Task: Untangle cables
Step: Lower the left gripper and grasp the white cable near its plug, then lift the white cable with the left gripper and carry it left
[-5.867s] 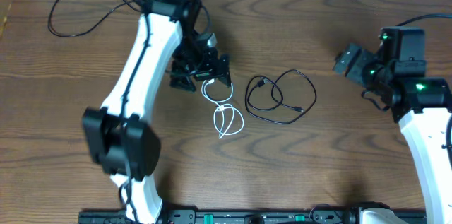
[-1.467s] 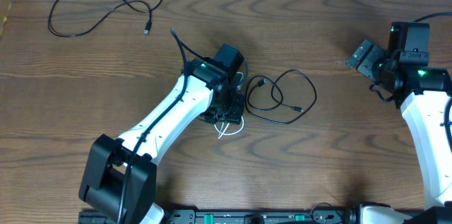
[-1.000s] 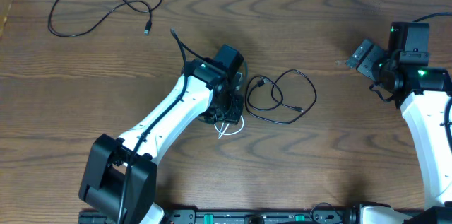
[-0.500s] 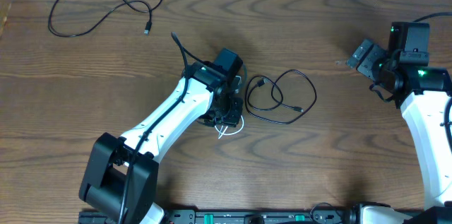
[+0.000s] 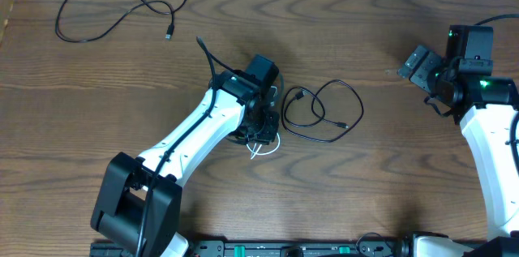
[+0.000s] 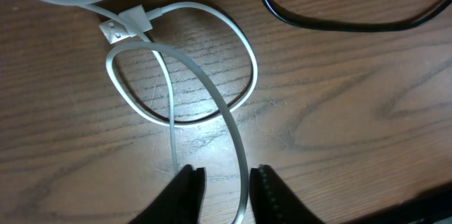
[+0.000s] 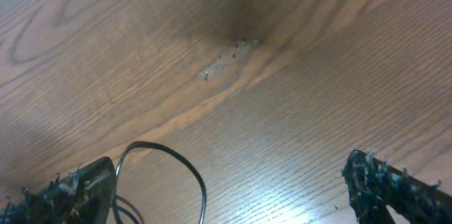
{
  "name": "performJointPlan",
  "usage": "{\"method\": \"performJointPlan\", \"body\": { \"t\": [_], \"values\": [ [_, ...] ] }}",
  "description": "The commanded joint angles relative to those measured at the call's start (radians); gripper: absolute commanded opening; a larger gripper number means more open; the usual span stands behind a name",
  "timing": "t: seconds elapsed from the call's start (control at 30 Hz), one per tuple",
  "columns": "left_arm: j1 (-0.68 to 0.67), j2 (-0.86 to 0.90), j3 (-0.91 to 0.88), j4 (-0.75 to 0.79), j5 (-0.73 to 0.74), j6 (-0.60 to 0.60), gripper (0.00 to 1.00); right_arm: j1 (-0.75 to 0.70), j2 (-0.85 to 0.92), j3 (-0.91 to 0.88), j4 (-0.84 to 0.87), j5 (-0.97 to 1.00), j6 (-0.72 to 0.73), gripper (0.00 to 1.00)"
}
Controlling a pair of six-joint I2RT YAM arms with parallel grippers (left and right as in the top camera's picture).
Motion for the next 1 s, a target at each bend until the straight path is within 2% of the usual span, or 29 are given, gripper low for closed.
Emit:
{"method": "performJointPlan", "body": {
  "t": [0.0,0.07,0.17,0.4,0.7,0.83,0.97],
  "values": [
    [0.003,0.012,0.024,-0.008,-0.007,0.005,0.21,-0.001,0.002,0.003,0.0,0.015,-0.003,0.99],
    [0.003,0.012,0.024,-0.008,-0.007,0.005,0.19,-0.001,0.002,0.003,0.0,0.015,-0.003,0.99],
    [0.004,0.012,0.025,-0.008,-0.007,0.005,0.08,-0.001,0.002,0.003,0.0,0.015,-0.003,0.99],
    [0.022,-0.047,0.063,-0.028,-0.007,0.005,0.07,-0.001,0.002,0.003,0.0,0.015,-0.003,0.99],
    [0.17,-0.332,0.208,0.01,-0.006,0.032,0.08,-0.001,0.002,0.003,0.0,0.015,-0.003,0.99],
    [0.248,-0.477,0.261,0.141,-0.006,0.031,0.08,-0.001,0.002,0.003,0.0,0.015,-0.003,0.99],
    [0.296,-0.589,0.263,0.363,-0.007,0.024,0.08,-0.001,0.002,0.003,0.0,0.015,-0.003,0.99]
  ]
}}
